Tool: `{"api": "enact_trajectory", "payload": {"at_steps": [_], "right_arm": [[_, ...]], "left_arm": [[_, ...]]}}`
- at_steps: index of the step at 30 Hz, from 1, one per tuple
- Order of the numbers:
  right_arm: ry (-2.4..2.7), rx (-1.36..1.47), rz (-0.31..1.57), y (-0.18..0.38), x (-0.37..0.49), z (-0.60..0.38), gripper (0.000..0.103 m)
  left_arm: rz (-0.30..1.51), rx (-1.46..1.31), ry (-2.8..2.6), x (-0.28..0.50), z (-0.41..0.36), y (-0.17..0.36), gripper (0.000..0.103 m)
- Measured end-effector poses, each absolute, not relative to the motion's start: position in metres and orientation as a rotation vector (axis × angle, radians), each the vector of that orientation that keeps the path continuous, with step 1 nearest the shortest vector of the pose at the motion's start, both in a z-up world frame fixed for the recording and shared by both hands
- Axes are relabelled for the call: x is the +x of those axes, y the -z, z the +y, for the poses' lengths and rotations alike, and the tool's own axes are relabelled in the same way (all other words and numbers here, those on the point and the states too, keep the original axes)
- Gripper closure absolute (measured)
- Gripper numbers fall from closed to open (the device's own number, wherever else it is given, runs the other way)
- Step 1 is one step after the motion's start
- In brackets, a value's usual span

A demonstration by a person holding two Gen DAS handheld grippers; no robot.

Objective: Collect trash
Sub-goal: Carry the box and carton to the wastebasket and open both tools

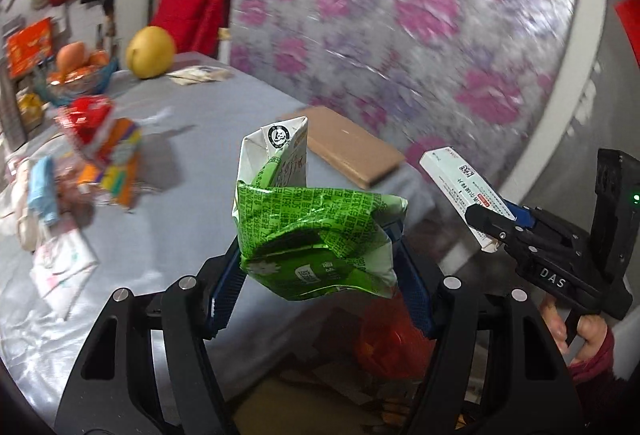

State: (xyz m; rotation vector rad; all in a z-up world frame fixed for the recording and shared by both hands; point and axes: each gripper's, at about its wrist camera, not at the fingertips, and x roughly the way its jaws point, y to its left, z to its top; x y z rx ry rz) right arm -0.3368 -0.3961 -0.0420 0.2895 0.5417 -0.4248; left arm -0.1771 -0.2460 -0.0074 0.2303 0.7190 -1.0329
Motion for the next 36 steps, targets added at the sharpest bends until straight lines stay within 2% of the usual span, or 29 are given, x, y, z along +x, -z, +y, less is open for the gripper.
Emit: {"api": "enact_trajectory", "payload": {"at_steps": [5,8,9,10,12,15,18,23,24,26,28,36], "right_arm": [[0.501,0.337,0.695,0.091,-0.368,-0.425,0.06],[0.509,0.406,0.851,0.145,-0.376,-0.444,0.057],[0.499,0.458,0.916,0.17,-0.377,-0.452,0.054],[0.483,0.507,0.961,0.186,-0.377,-0.459,0.045],[0.474,0.614,0.991,0.207,-0.384,-0.474,0.044],[0.496,0.692,0.904,0.198,-0.403,-0.494,0.041],[0.56,0.688,0.791,0.174,-0.424,-0.507,0.033],[0.601,0.681,0.721,0.159,-0.437,-0.519,0.032],[0.601,0.677,0.713,0.157,-0.439,-0.519,0.032],[0.596,0.674,0.705,0.156,-0.438,-0.517,0.032],[0.587,0.666,0.699,0.153,-0.44,-0.514,0.032],[0.548,0.589,0.682,0.136,-0.427,-0.494,0.032]], "left_arm": [[0.762,0.296,1.101,-0.201,-0.276,0.025,0.035],[0.8,0.353,1.145,-0.216,-0.295,0.042,0.035],[0.81,0.369,1.153,-0.22,-0.3,0.047,0.035],[0.827,0.397,1.165,-0.226,-0.308,0.055,0.035],[0.851,0.447,1.182,-0.236,-0.323,0.068,0.035],[0.882,0.49,1.21,-0.248,-0.343,0.081,0.035],[0.923,0.531,1.257,-0.263,-0.366,0.093,0.035],[0.942,0.618,1.313,-0.292,-0.397,0.108,0.034],[0.941,0.636,1.318,-0.296,-0.4,0.11,0.031],[0.926,0.667,1.307,-0.303,-0.406,0.112,0.017],[0.904,0.672,1.295,-0.304,-0.406,0.111,0.013],[0.808,0.652,1.194,-0.284,-0.383,0.096,0.009]]}}
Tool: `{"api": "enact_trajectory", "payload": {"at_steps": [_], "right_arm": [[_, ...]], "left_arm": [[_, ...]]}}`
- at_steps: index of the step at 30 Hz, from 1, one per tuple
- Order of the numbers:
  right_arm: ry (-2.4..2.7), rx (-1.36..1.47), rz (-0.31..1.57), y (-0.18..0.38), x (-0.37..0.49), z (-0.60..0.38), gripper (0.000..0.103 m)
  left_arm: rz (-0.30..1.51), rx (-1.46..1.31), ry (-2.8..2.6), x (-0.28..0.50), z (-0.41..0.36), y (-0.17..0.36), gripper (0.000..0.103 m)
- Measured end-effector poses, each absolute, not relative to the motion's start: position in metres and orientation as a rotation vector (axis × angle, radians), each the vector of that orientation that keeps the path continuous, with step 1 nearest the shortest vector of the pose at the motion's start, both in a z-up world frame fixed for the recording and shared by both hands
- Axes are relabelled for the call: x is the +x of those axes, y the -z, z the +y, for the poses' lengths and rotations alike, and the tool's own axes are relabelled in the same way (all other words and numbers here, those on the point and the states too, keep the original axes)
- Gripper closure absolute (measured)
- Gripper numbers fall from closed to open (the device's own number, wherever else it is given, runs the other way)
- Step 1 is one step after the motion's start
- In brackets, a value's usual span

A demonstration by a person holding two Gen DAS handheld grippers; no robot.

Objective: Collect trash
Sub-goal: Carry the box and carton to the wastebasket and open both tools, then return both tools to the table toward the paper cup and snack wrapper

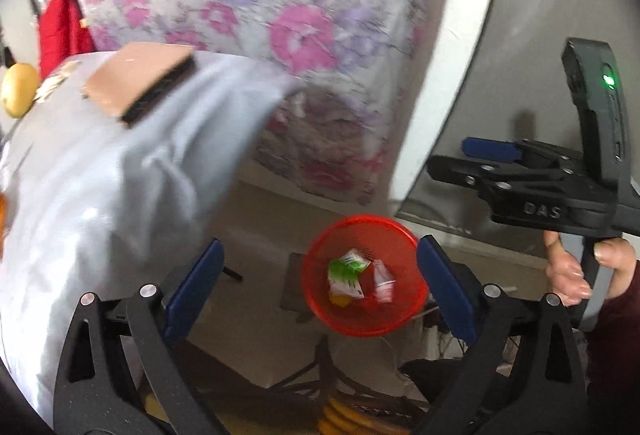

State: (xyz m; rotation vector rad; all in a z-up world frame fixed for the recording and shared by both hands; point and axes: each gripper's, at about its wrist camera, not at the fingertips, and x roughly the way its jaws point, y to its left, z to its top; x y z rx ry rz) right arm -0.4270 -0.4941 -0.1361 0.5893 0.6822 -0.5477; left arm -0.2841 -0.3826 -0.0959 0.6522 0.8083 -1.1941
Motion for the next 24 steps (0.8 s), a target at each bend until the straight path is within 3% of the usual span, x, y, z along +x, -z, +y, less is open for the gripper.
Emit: {"api": "enact_trajectory", "payload": {"at_steps": [24], "right_arm": [[0.436,0.301,0.72,0.058,-0.367,-0.402,0.024]], "left_arm": [[0.631,0.45,0.987,-0.234,-0.274,0.043,0.007]]}}
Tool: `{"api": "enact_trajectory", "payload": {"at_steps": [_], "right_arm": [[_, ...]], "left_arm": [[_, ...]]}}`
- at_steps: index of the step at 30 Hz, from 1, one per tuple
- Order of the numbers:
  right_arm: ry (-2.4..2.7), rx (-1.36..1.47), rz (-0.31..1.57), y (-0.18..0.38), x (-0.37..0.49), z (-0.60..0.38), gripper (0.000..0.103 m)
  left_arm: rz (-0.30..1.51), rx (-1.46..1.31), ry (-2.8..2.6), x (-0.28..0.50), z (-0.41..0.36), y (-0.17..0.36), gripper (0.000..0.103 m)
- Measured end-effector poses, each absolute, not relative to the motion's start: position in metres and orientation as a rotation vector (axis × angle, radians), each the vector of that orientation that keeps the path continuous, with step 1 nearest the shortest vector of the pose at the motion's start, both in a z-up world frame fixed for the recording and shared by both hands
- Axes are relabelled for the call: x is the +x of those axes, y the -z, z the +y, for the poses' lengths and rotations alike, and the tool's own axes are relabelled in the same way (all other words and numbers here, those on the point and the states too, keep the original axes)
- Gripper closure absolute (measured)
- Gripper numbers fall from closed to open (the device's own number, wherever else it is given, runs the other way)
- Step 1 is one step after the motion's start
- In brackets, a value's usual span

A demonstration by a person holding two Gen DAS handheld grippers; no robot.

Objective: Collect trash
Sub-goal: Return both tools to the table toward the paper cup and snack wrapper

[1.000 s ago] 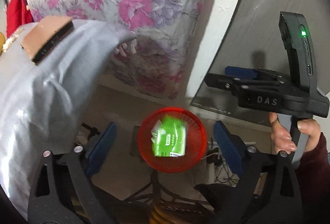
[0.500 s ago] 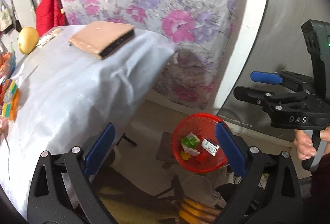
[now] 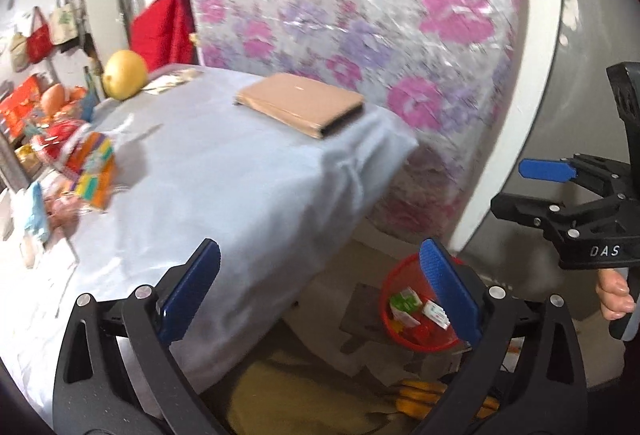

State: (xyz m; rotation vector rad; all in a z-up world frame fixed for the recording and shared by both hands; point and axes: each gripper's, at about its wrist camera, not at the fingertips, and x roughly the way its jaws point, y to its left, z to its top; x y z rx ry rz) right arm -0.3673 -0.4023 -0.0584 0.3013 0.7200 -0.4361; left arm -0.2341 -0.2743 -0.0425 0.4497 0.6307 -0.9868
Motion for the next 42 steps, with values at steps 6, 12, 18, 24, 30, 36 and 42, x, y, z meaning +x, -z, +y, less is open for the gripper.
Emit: {"api": "enact_trajectory", "payload": {"at_steps": [6,12,18,24,30,36,42], "right_arm": [[0.365,0.248,0.7,0.036,-0.334,-0.368,0.023],[0.263,0.222,0.681,0.025,-0.284,-0.328,0.019],[0.173,0.244,0.677,0.024,-0.227,-0.297,0.019],[0.107,0.228,0.702,0.03,-0.17,-0.272,0.019],[0.056,0.228,0.724,0.034,-0.122,-0.253,0.019],[0.056,0.231,0.723,0.029,-0.1,-0.244,0.019],[0.082,0.222,0.689,0.014,-0.084,-0.244,0.019]], "left_arm": [[0.62,0.372,0.943,-0.213,-0.241,0.033,0.007],[0.634,0.3,0.855,-0.179,-0.202,0.035,0.007],[0.673,0.225,0.745,-0.131,-0.154,0.042,0.007],[0.711,0.124,0.525,-0.059,-0.082,0.047,0.007],[0.78,0.034,0.439,0.003,-0.031,0.044,0.007],[0.828,-0.006,0.503,0.05,-0.039,0.037,0.007],[0.865,0.02,0.536,0.079,-0.063,0.047,0.007]]}}
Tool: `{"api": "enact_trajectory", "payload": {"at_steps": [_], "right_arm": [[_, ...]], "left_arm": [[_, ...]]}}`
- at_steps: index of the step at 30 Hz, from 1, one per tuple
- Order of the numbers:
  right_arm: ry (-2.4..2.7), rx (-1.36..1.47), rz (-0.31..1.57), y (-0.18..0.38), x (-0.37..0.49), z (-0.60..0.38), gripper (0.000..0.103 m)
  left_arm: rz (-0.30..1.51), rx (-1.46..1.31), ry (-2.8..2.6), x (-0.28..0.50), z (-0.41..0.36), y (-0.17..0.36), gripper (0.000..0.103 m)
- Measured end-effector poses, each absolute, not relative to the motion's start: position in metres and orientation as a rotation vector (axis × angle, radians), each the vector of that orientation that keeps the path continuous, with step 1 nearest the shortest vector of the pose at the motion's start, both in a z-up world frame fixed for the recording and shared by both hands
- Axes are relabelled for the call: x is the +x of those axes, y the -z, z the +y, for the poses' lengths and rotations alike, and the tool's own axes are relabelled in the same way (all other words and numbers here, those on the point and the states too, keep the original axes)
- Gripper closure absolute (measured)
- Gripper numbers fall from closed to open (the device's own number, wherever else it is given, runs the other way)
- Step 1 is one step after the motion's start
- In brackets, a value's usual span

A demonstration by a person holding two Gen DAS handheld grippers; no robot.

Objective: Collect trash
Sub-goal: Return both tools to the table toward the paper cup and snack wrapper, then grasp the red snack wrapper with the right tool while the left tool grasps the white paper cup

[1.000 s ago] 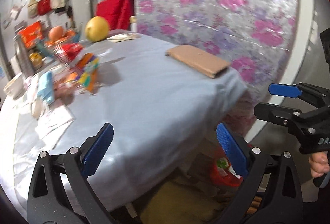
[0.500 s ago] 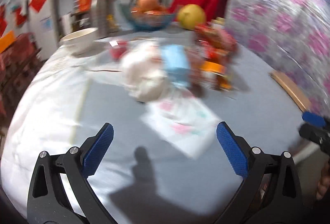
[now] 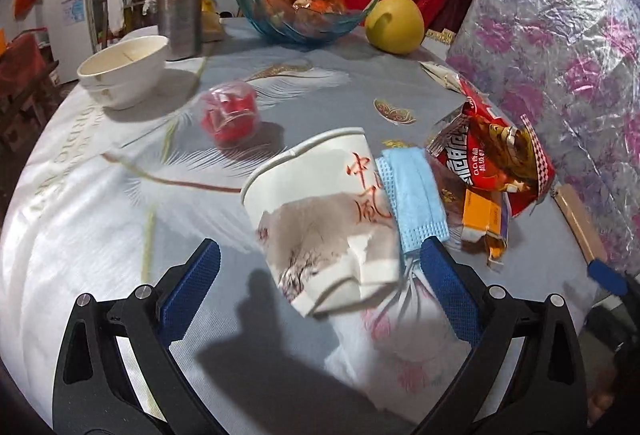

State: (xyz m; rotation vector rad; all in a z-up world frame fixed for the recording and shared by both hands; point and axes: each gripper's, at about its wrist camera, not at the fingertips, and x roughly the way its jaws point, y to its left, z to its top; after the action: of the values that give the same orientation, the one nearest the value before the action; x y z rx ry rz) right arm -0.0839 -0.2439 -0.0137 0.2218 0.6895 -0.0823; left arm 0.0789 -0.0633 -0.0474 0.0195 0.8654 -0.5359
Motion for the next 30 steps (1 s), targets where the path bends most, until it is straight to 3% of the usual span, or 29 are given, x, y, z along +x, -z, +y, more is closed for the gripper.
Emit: {"api": "enact_trajectory", "payload": {"at_steps": [12,13,14,15,22,30], "right_arm": [[0.136,0.11,0.641,0.008,0.009,-0.222,0.019],[0.148,0.113,0.644,0.01,0.014,-0.224,0.028],[0.156,0.116,0.647,0.012,0.018,-0.226,0.063],[0.151,0.13,0.662,0.014,0.019,-0.229,0.079],[0.178,0.203,0.539,0.008,-0.047,-0.255,0.079],[0.268,0.242,0.61,0.033,-0.09,-0.291,0.078]], "left_arm": [[0.89,-0.054,0.554,0.081,-0.051,0.057,0.007],[0.893,-0.055,0.554,0.081,-0.051,0.057,0.007],[0.895,-0.057,0.553,0.082,-0.051,0.057,0.007],[0.898,-0.06,0.555,0.082,-0.051,0.058,0.007],[0.892,-0.055,0.556,0.082,-0.052,0.058,0.007],[0.929,0.04,0.523,0.09,-0.079,0.062,0.007]]}}
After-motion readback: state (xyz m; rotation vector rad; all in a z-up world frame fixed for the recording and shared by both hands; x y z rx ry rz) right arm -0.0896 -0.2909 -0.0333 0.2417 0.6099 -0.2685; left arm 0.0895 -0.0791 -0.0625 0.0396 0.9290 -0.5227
